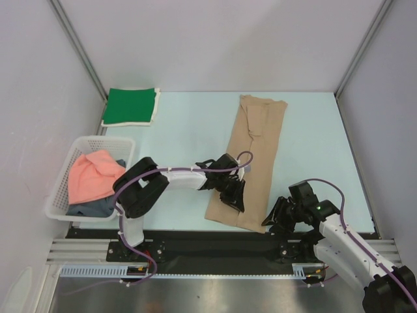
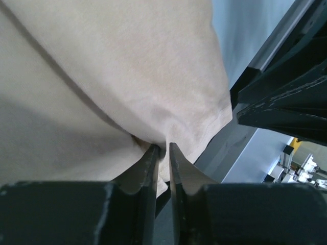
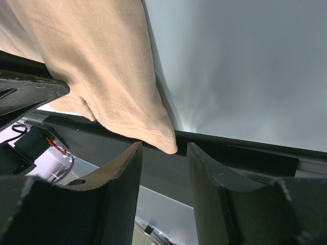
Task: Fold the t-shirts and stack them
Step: Fold the tshirt
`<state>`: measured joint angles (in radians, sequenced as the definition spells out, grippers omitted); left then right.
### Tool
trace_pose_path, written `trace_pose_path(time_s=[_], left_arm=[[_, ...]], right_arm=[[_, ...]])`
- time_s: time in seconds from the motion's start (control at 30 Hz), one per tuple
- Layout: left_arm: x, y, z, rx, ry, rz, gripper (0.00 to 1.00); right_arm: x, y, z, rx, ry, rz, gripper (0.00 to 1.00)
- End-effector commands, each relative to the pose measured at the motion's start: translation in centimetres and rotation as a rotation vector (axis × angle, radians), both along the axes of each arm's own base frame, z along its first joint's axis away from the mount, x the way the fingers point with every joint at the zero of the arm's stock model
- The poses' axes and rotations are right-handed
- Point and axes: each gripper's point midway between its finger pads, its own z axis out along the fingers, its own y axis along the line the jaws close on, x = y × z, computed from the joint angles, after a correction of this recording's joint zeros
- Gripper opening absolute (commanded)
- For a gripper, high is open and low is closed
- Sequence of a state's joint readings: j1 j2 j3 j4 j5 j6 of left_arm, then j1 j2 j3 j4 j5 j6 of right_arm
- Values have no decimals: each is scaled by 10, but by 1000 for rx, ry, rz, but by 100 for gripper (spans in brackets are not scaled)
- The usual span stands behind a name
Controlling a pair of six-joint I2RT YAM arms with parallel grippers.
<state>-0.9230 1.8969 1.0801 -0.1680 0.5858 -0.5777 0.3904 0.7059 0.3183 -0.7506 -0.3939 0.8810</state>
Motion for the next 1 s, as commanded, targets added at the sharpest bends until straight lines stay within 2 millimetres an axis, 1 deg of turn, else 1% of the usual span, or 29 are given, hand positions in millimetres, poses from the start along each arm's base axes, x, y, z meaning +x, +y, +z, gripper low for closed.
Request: trace_pose_path(time_s=[0.0,0.03,0.1,0.13,0.17,0.2,0.27,0.3,0.37,0.4,0.43,0.5,0.53,0.57,0.6,0.63,0.67,0.7,0.73,0.8,0.9,0.97], left_arm=[[-2,-2,20,-11,-29,-15,18],[1,1,18,10,-44,-2,13],[2,10,10,67,-49,7,13],[5,12,8,86,-54,18,17],[3,18,5,116,-39,21,23],[3,20,5,122,-39,26,26],[3,31,6,154,-62,23,36],[3,34,18,139,-96,9,46],[3,38,33,115,-135,0,54],[3,39,45,90,-165,-6,59],[1,42,66,50,-205,-11,63],[3,48,84,33,-265,-19,65],[1,56,93,27,-279,-16,64],[3,62,94,32,-295,-18,64],[4,70,92,44,-286,-14,63],[11,86,81,64,-261,21,64],[14,94,79,53,-254,39,66],[15,102,72,50,-229,48,68],[23,123,56,93,-194,101,70],[30,143,40,109,-148,140,72],[33,150,29,79,-110,166,70],[31,151,25,67,-96,167,69]], right_arm=[[2,2,4,13,-13,6,46],[1,2,1,13,-7,3,46],[1,3,-1,19,-5,3,46],[0,3,-3,20,3,3,46],[0,3,-3,20,3,4,46],[1,3,-3,18,1,4,46],[2,2,-4,13,-3,4,46],[2,2,-4,14,-4,7,46],[2,3,-5,14,2,6,46],[3,4,-5,17,-3,8,45],[4,4,-5,18,-1,7,45],[4,6,-5,29,-4,7,44],[5,6,-6,33,-3,6,43],[5,7,-6,41,0,5,43],[6,9,-6,48,-2,0,43],[6,9,-7,50,3,-1,43],[6,10,-6,53,0,1,43],[7,9,-6,50,-1,0,43],[7,9,-6,49,-2,-1,44],[7,9,-8,52,-3,-4,45],[5,10,-12,59,11,-8,46],[5,12,-12,70,11,-10,46]])
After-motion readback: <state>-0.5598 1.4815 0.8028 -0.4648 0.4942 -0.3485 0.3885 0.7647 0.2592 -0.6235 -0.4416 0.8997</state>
